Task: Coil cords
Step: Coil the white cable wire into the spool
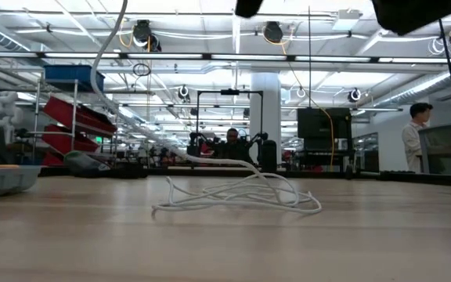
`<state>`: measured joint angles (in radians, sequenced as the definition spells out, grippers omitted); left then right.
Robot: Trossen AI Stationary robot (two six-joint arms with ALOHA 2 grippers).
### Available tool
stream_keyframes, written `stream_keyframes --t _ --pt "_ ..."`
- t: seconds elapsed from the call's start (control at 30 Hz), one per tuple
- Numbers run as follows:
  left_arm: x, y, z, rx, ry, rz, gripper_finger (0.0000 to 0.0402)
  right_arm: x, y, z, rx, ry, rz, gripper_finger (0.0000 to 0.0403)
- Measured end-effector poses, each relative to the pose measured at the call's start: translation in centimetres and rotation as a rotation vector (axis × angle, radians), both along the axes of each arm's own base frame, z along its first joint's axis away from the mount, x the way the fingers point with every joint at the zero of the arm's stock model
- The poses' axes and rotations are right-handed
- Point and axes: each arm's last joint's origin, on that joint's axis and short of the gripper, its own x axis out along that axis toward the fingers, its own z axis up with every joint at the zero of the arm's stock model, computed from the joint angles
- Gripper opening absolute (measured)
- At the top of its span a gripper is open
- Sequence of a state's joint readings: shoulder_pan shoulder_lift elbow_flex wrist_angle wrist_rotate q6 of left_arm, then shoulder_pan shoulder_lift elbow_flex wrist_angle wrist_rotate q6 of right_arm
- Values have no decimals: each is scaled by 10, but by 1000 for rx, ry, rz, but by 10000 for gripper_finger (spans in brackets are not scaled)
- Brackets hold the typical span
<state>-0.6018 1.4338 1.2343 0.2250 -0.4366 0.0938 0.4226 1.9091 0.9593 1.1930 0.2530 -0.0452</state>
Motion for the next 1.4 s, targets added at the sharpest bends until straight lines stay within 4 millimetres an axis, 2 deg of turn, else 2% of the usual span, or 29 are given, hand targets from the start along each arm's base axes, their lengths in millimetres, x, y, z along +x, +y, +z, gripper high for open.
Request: stream_keyframes --t 0.17,0.3,0.4,0.57,0.63,1.2,1.3,1.4 --pt "0 0 0 20 -3 0 6 9 11 12 -8 29 13 223" --pt "0 0 0 26 -2 0 6 11 13 16 17 41 15 182" --pt "0 0 -1 33 8 0 6 11 13 15 46 50 7 134" --pt "0 -1 -2 32 17 -3 6 10 16 9 52 117 -41 30" --pt "0 -1 -3 34 19 -3 6 9 19 7 43 142 -40 8" --pt "-2 0 -2 41 32 -4 6 -5 46 -4 95 254 -48 3" --pt "-2 0 -2 42 32 -4 6 -10 53 -3 36 239 -39 29" --pt "-2 0 -2 41 31 -4 6 -10 54 0 31 208 -50 79"
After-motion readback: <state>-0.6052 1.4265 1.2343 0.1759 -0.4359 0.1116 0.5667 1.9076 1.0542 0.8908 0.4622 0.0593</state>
